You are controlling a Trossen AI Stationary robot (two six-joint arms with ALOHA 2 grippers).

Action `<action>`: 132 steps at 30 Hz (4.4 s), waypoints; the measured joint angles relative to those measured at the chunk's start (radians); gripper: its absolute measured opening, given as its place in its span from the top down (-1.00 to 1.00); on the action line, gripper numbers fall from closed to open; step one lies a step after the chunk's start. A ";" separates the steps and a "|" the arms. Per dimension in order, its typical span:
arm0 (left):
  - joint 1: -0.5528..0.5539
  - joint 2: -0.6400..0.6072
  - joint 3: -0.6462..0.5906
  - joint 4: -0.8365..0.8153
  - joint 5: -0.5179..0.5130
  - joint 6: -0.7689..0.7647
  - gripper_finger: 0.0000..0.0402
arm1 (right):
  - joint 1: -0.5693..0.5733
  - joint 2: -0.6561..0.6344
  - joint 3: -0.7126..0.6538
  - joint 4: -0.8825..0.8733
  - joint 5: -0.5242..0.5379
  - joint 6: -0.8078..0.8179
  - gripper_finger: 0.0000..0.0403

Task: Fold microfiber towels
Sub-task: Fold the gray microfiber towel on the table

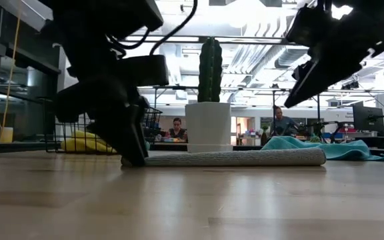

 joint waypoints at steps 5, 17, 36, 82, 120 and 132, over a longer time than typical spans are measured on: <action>-0.019 0.000 0.000 -0.006 0.013 -0.033 0.45 | 0.000 0.046 0.000 -0.029 -0.089 0.004 -0.07; -0.036 -0.004 -0.001 -0.014 -0.040 -0.084 0.45 | -0.023 0.269 0.000 -0.006 -0.003 -0.187 -0.07; -0.105 0.000 -0.002 -0.059 -0.086 -0.177 0.45 | -0.006 0.290 0.002 -0.066 -0.039 -0.039 0.94; -0.106 -0.113 0.060 -0.265 -0.187 -0.294 1.00 | 0.126 0.218 0.078 -0.124 -0.080 0.278 1.00; -0.120 -0.307 0.028 -0.528 -0.395 -0.380 0.22 | 0.146 0.073 0.111 -0.538 0.145 0.744 -0.21; -0.223 -0.608 -0.430 0.402 -0.085 -0.234 0.24 | 0.175 0.040 -0.036 -0.143 0.094 1.017 -0.21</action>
